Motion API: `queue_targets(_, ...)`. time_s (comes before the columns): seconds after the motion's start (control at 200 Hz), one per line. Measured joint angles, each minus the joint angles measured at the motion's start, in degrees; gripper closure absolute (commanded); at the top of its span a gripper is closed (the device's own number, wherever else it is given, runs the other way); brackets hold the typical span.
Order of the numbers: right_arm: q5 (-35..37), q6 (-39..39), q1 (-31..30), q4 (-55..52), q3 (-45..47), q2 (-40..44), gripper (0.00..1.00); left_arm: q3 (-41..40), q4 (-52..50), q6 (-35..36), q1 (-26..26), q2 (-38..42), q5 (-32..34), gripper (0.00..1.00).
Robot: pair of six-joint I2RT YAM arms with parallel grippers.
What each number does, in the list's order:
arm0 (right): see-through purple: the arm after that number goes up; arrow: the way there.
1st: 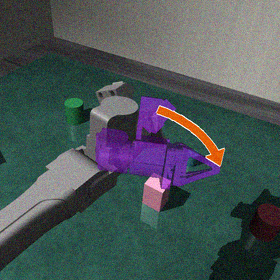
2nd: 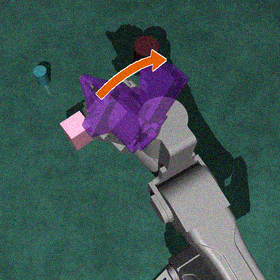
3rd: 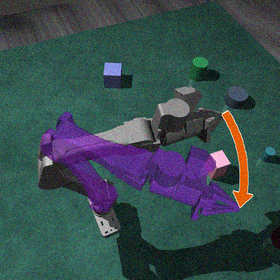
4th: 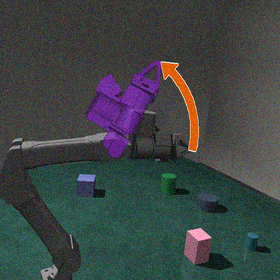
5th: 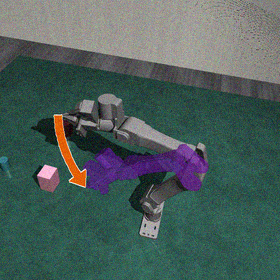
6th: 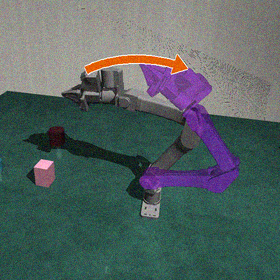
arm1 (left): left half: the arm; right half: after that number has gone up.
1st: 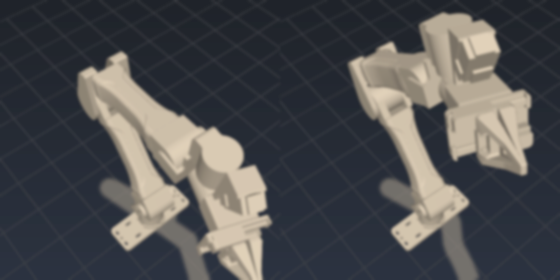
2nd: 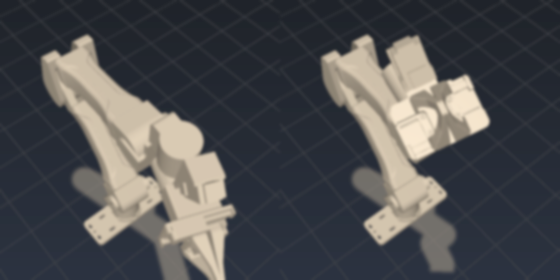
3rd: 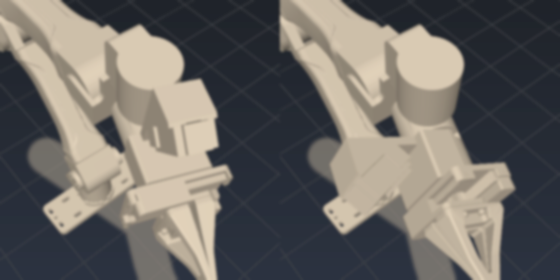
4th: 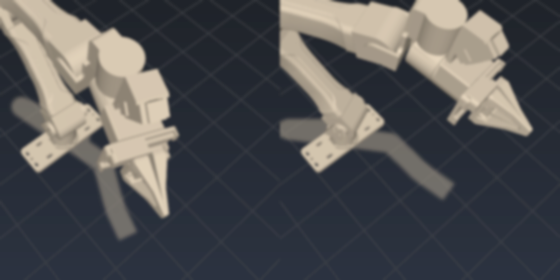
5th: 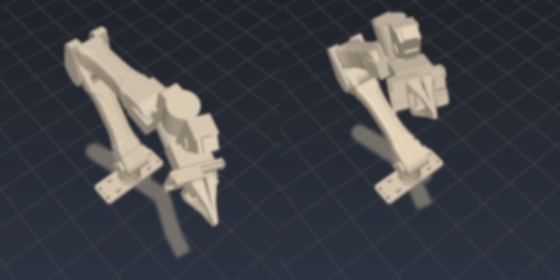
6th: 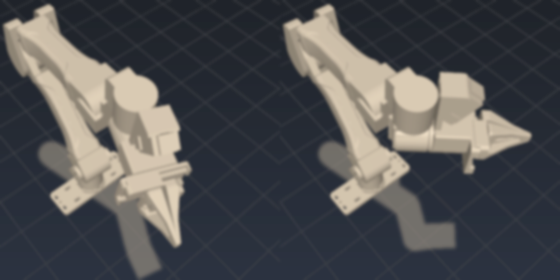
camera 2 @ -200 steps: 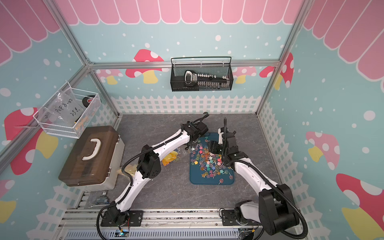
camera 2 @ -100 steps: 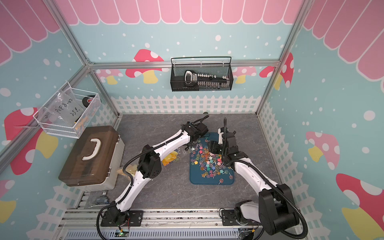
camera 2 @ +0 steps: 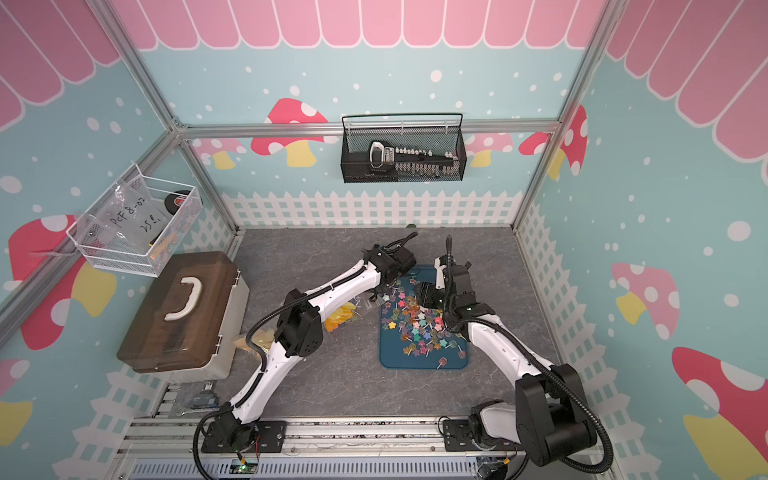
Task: Pour candies out of the ziploc bag
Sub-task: Open the ziploc bag at the center of the board.
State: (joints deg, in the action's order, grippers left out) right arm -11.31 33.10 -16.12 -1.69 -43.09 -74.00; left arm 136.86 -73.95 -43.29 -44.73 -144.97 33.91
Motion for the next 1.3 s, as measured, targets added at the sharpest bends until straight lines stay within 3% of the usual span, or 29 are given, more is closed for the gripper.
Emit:
queue_targets(0.33, -1.2, 0.0, 0.0, 0.7, 0.0, -0.8, 0.37, -0.9, -0.1, 0.0, 0.0, 1.9, 0.2, 1.0)
queue_targets(0.696, -4.0, 0.0, 0.0, 2.1, 0.0, -1.1, 0.37, -3.4, -0.3, 0.1, -0.7, 5.0, 0.2, 1.0)
queue_targets(1.026, -18.6, 2.8, 0.0, 11.5, 2.1, -2.9, 0.4, -27.8, 12.8, 1.8, -2.3, 23.4, -4.0, 1.0)
queue_targets(1.296, -25.1, 7.4, 0.0, 18.1, 6.5, -2.9, 0.45, -45.5, 29.0, 3.2, -2.2, 34.8, -10.3, 1.0)
